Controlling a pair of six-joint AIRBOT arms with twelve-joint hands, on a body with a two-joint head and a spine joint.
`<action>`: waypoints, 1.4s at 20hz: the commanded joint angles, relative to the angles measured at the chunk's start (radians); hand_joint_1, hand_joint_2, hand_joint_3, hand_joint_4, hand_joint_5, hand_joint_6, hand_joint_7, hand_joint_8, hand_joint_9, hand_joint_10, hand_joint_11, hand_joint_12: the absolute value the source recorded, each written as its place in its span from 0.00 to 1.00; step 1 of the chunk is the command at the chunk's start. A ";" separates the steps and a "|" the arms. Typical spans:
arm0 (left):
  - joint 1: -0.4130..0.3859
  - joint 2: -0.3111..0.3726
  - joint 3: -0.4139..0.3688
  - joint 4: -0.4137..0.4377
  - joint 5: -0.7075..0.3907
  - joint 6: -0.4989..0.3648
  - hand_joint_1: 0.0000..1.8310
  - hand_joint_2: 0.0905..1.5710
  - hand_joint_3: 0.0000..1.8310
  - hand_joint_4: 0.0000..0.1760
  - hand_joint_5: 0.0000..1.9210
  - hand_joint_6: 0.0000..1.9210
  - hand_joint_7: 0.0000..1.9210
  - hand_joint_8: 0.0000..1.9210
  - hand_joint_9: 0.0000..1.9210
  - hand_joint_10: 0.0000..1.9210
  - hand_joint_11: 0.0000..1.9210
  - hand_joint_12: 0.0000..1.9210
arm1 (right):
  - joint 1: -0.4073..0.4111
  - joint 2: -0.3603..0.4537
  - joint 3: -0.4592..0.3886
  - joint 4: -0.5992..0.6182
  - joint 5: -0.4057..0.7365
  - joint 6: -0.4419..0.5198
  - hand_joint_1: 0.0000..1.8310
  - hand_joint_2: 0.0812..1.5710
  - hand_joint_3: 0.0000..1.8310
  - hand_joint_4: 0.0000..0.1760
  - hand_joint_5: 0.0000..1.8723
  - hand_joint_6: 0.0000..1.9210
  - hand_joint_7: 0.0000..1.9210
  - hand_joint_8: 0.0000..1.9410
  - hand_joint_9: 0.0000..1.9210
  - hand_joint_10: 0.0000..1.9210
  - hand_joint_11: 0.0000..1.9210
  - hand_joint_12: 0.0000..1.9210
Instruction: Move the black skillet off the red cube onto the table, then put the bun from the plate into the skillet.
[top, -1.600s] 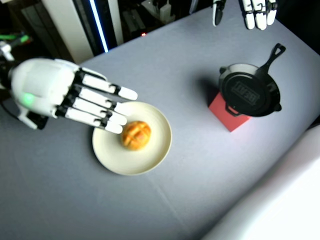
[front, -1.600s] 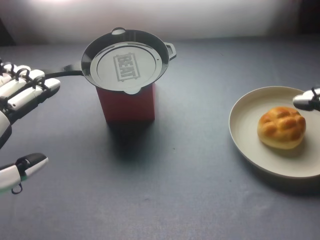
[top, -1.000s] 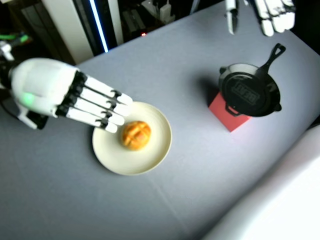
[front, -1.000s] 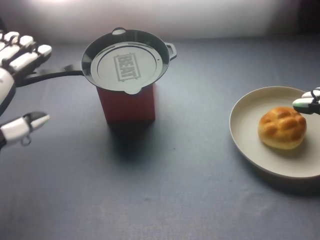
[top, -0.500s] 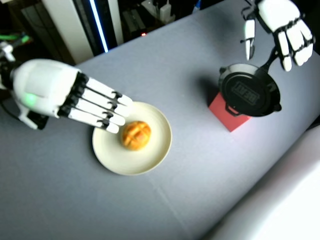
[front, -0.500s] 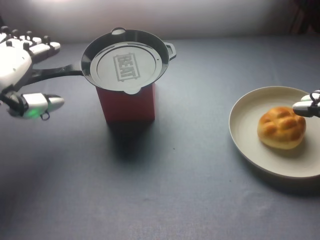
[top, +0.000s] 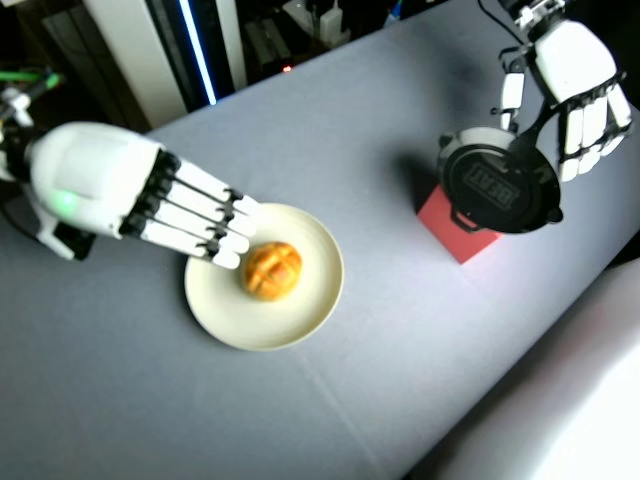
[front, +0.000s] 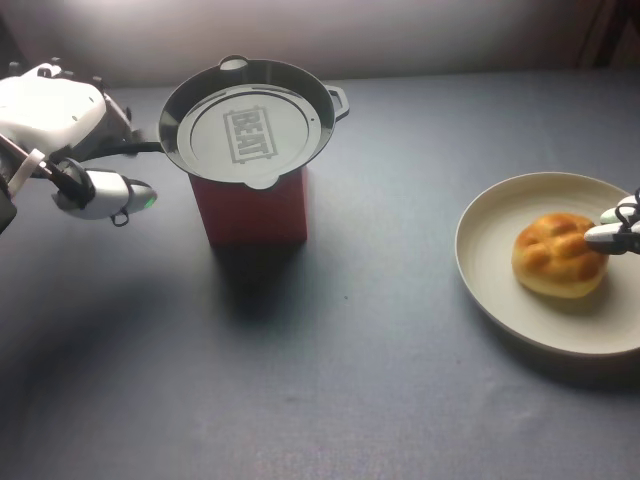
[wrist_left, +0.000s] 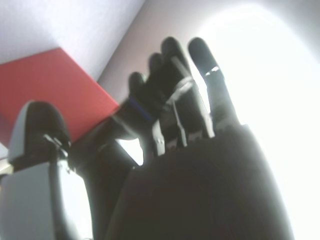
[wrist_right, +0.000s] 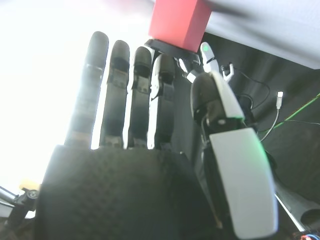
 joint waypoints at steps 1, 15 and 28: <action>-0.008 0.004 0.011 0.018 -0.102 0.007 0.54 0.69 0.00 0.95 0.50 0.49 0.56 0.03 0.46 0.06 0.00 0.82 | 0.002 0.000 0.006 0.013 0.118 0.003 0.41 0.85 0.00 0.00 0.33 0.00 0.31 0.00 0.31 0.00 0.25 0.19; 0.051 -0.020 -0.010 0.030 -0.207 -0.125 0.61 0.80 0.00 0.00 0.63 1.00 0.76 1.00 0.84 1.00 0.85 1.00 | -0.006 -0.006 0.006 0.013 0.117 0.008 0.36 0.87 0.00 0.00 0.35 0.00 0.34 0.00 0.35 0.00 0.21 0.40; 0.152 0.016 -0.118 0.103 -0.508 -0.332 0.66 0.82 0.00 0.00 0.70 1.00 0.78 1.00 0.85 1.00 0.86 1.00 | -0.011 -0.016 0.006 0.021 0.117 0.013 0.24 0.91 0.00 0.00 0.36 0.00 0.34 0.00 0.35 0.00 0.17 0.46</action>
